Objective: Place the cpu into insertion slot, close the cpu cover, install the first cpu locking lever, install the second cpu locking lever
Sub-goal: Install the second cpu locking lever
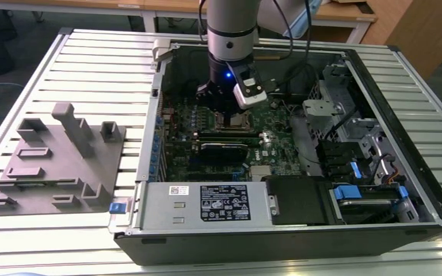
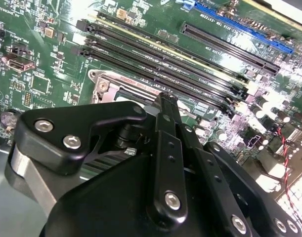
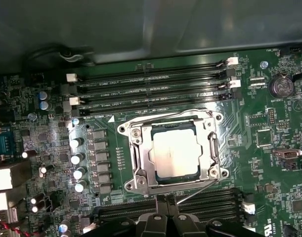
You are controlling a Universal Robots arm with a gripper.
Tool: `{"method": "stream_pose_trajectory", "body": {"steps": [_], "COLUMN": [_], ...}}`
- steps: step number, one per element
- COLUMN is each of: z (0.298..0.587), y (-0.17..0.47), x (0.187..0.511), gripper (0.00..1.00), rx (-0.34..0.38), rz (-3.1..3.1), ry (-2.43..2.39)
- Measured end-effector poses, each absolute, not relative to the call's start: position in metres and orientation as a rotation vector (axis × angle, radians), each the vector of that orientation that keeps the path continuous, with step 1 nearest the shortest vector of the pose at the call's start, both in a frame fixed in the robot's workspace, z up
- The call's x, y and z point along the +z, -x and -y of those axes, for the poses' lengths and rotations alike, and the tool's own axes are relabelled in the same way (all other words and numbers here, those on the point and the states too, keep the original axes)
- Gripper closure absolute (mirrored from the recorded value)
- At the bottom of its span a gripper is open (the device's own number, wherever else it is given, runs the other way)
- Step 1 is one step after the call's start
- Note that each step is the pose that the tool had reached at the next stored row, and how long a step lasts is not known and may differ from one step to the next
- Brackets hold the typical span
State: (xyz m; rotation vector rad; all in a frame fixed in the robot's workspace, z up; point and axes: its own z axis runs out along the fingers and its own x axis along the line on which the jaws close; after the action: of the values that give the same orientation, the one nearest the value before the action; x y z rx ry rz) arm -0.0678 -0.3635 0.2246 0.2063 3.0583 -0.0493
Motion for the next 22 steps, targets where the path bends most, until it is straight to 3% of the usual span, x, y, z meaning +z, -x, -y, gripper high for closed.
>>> {"method": "stream_pose_trajectory", "body": {"steps": [22], "z": [0.3651], "y": [0.0718], "x": [0.2218], "gripper": [0.89], "rx": [-0.056], "rz": [-3.058], "ry": [-0.206]}}
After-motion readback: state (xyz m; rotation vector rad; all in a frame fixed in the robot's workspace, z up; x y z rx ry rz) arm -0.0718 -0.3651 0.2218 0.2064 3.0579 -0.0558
